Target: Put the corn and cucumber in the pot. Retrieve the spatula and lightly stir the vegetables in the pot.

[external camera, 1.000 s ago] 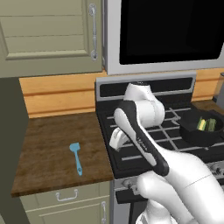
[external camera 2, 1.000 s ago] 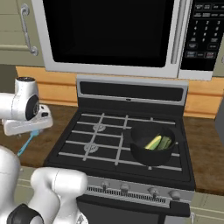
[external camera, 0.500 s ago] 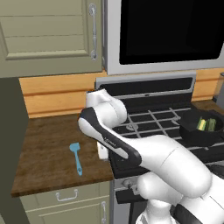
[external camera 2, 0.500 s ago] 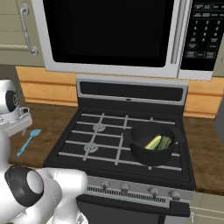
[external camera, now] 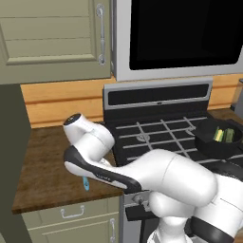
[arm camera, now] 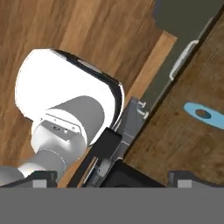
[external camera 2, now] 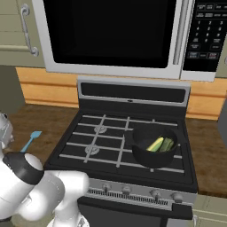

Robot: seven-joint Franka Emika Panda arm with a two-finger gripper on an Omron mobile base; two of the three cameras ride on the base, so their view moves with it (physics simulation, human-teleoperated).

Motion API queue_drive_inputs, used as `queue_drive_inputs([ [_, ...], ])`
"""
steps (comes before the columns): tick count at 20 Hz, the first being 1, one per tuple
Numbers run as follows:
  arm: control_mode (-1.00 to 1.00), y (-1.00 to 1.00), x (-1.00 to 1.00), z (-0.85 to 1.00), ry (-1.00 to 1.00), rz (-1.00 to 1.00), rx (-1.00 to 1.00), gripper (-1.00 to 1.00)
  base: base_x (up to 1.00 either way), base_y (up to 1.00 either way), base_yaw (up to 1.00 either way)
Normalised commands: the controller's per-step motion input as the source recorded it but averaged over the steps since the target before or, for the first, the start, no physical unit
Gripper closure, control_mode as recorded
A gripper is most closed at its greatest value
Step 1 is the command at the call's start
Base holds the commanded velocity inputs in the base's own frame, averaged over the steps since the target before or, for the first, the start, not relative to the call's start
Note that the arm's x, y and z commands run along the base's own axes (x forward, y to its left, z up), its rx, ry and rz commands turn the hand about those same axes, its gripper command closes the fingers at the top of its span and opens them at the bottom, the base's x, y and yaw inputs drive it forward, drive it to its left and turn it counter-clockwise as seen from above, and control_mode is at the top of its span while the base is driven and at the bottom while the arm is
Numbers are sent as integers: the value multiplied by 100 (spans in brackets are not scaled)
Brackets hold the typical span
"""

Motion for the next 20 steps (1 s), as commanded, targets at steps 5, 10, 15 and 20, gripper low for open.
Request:
queue_drive_inputs([
  [5,-100,7,30,-23,-2,49,2,-100,0,0,0],
  [10,-100,19,6,-39,-2,29,9,-100,0,0,0],
  [15,-100,19,19,-30,-2,16,11,-100,0,0,0],
  [20,-100,20,3,-34,-13,13,5,-100,0,0,0],
])
